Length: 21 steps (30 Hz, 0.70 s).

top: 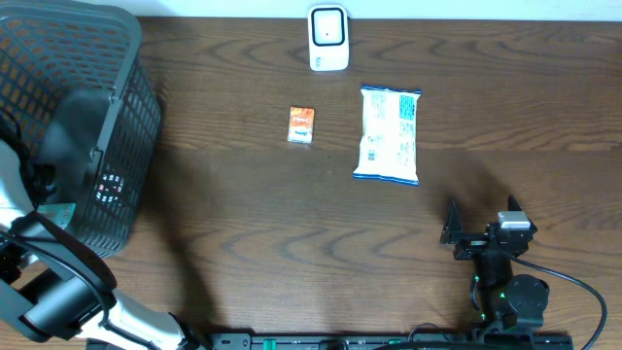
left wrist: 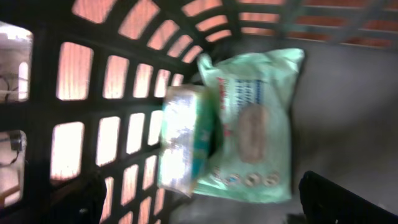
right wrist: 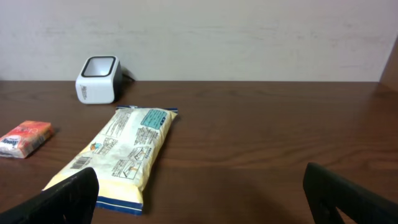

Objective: Scan the item barcode
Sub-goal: 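Move the left gripper back into the basket and grasp a wipes pack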

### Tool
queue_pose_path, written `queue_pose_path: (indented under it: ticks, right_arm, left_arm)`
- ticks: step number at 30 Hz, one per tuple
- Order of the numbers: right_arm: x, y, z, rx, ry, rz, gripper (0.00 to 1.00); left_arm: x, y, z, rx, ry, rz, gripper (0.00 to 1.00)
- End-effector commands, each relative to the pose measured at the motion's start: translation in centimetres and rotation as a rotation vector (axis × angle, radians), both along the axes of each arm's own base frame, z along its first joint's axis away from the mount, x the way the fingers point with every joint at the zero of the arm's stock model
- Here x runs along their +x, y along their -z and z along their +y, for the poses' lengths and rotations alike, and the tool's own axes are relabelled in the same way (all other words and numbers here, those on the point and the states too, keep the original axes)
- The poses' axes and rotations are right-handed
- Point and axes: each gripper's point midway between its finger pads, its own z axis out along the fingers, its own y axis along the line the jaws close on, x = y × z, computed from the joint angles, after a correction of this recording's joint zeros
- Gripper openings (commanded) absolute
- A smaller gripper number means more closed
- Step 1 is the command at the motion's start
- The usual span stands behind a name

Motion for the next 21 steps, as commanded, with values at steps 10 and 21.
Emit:
queue_pose_path:
  ticks: [10, 21]
  right_arm:
    - [0.0, 0.0, -0.2, -0.007, 0.009, 0.0, 0.99]
    - [0.0, 0.0, -0.2, -0.007, 0.009, 0.0, 0.99]
  left_arm:
    - [-0.7, 2.7, 1.1, 0.016, 0.036, 0.031, 0.98]
    - [-1.0, 4.4, 0.9, 0.015, 0.037, 0.031, 0.98]
